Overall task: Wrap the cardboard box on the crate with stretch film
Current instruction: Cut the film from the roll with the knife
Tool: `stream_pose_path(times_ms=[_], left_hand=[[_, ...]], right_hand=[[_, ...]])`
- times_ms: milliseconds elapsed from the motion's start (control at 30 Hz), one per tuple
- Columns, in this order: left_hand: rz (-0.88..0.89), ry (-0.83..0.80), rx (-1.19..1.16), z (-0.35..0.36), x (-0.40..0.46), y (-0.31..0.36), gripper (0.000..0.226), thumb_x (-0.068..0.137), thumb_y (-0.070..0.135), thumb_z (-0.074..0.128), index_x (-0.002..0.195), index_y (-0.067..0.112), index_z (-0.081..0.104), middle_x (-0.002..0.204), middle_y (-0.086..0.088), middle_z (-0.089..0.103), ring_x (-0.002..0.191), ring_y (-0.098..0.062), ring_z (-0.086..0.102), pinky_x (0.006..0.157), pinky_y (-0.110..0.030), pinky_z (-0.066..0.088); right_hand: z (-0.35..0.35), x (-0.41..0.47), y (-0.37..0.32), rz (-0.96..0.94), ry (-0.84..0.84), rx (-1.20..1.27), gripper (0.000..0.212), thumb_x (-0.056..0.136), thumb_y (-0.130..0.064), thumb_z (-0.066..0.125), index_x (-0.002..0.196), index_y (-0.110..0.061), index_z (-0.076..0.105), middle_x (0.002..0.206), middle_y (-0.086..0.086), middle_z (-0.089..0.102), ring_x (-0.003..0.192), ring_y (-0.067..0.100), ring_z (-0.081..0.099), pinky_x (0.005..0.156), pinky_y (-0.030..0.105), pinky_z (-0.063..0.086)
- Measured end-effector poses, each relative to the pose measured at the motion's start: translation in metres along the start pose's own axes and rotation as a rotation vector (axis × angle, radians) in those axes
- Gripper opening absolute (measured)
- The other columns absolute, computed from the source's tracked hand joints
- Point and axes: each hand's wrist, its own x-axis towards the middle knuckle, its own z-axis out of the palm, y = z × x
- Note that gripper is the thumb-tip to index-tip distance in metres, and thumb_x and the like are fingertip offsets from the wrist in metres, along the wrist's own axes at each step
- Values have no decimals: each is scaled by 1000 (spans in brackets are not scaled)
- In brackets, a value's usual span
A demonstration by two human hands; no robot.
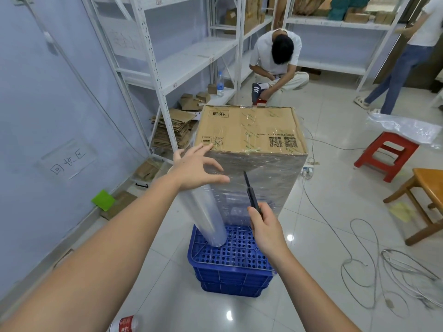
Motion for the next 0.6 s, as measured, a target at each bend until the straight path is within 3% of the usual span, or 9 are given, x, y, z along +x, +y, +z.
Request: stream_pose_path(times_ms=[67,200,300,433,600], left_hand=[[11,-22,35,-1,-1,2,49,58,93,65,94,60,72,170,17,12,156,-6,0,122,-58,-5],[-14,1,40,-2,1,6,11,82,65,73,82,54,75,171,14,12,156,-8,1,123,-55,-3],[-15,7,31,-2,2,7,12,88,63,69,81,54,74,171,14,13,156,-8,2,123,-52,-2],[-16,9,13,-3,2,4,17,89,64,65,86,52,76,170,15,15,156,-8,3,122,-49,0],[-22,22,-1,-2,2,6,16,94,62,60,89,56,74,170,15,15,156,-8,4,120,-46,1]], right_hand=[[2,2,-1,-52,10,-72,20,102,-38,44,92,-22,53,69,-7,47,58,4,41,60,30,38],[6,6,2,-108,52,-177,20,103,-44,41,94,-31,54,66,-7,52,57,5,46,59,36,42],[8,7,4,-120,107,-166,26,100,-49,43,88,-30,56,62,-7,53,56,7,46,58,41,44],[8,6,3,-111,180,-127,39,96,-55,49,73,-23,50,59,-6,48,54,9,42,53,38,40],[11,11,-9,-96,150,-120,38,101,-47,44,77,-18,47,63,-6,47,55,9,41,55,34,37]])
